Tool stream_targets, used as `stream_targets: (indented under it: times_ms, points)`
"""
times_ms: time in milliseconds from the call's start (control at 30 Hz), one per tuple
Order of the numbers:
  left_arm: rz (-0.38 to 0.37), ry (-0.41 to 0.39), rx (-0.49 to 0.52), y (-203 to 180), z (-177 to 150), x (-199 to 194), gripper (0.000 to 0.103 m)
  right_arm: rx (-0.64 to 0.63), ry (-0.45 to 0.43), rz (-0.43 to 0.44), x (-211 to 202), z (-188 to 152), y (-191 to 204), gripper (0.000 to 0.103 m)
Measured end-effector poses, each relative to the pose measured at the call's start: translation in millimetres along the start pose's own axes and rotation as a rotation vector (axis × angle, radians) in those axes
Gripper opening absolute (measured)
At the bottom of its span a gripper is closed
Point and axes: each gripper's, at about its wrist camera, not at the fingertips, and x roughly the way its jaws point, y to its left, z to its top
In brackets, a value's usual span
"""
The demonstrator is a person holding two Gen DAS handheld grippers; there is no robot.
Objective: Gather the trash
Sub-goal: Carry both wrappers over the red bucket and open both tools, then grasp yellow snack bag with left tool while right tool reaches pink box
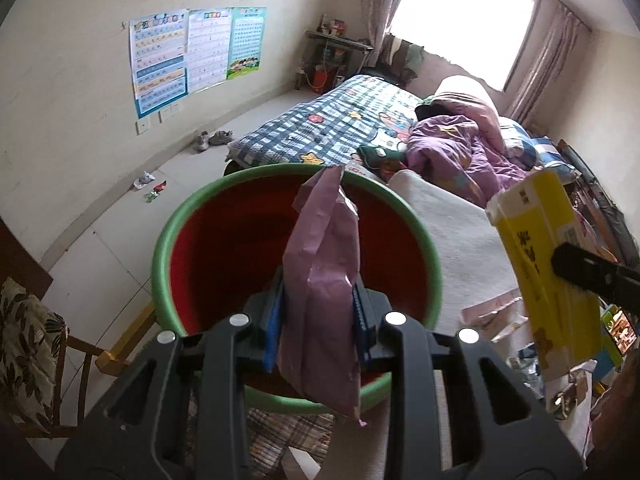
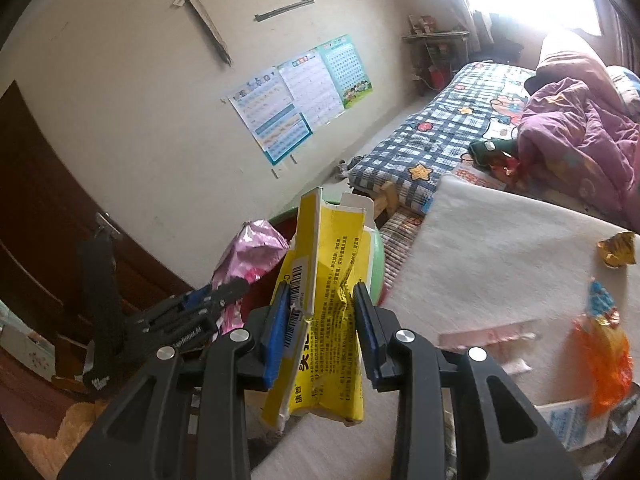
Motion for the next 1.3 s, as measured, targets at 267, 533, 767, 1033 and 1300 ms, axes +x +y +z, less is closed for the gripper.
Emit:
stream_targets:
  times_ms: [267,533,767,1033,1300]
  points:
    - [0.013,0.029,-0.029,22.0,0.1,14.4,0.028,0.021,0.028,-0.007,34.8,10.2,6.4,0.032]
    - [0.021,0.063,-0.044,35.4,-4.2,27.1,0.028,0.051,0.049,0.008,57.6,9.8,12.4,0.033]
    - [0.035,0.088,-0.031,35.2,-4.1,37.5,0.040,0.054,-0.010,0.009,63.9,19.1,22.3,0.072]
    - [0.074,0.037,-0.055,37.6,-4.6,26.6,0.068,0.052,-0.049,0.005,28.6,5.8,18.5,0.076]
    - [0.028,-0.022,0.011,7.7,-0.3,8.9,0.070,0.031,-0.086,-0.112,-23.8,-29.4,-12.3,0.079]
